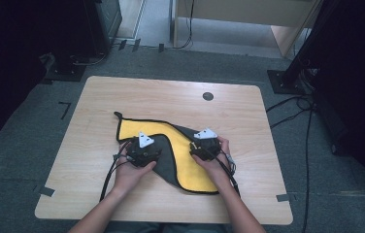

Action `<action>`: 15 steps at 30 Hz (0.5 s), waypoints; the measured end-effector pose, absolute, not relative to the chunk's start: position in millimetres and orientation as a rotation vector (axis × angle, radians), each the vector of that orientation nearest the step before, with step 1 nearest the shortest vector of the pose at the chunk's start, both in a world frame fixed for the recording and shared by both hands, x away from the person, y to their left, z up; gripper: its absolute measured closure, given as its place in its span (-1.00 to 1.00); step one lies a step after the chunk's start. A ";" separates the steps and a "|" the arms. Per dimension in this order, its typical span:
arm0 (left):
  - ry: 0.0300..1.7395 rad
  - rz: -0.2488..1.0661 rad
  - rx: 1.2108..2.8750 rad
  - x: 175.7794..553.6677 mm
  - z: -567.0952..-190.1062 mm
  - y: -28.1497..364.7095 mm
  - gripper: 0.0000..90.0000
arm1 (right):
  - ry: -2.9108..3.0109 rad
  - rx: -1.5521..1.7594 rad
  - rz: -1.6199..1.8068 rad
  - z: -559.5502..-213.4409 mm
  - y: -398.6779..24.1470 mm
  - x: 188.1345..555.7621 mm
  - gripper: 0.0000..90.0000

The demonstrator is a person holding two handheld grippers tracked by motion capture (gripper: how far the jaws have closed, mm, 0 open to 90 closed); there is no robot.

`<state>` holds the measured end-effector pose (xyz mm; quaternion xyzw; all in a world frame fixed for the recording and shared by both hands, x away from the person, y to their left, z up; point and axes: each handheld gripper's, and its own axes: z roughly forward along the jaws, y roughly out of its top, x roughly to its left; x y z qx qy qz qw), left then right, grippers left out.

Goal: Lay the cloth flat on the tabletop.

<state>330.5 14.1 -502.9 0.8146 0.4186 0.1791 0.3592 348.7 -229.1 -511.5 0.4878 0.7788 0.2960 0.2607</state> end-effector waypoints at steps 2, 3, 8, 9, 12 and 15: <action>1.098 0.461 2.106 336.2 -505.2 9.9 0.10 | 2.049 1.405 0.820 -510.4 -238.3 356.5 -0.19; 1.108 0.464 2.109 338.2 -506.4 9.0 0.10 | 2.000 1.448 0.778 -508.9 -247.2 363.3 -0.22; 1.149 0.484 2.093 347.0 -507.5 8.0 0.07 | 1.797 1.628 0.722 -498.6 -290.8 381.8 -0.25; 1.162 0.489 2.080 349.0 -506.5 8.2 0.03 | 1.796 1.620 0.759 -494.1 -295.7 381.2 -0.25; 1.192 0.506 2.058 357.0 -505.4 6.5 -0.08 | 1.829 1.561 0.818 -485.5 -292.0 372.5 -0.26; 1.215 0.537 2.065 366.5 -507.8 -1.4 -0.29 | 1.905 1.479 0.888 -483.9 -278.5 361.9 -0.37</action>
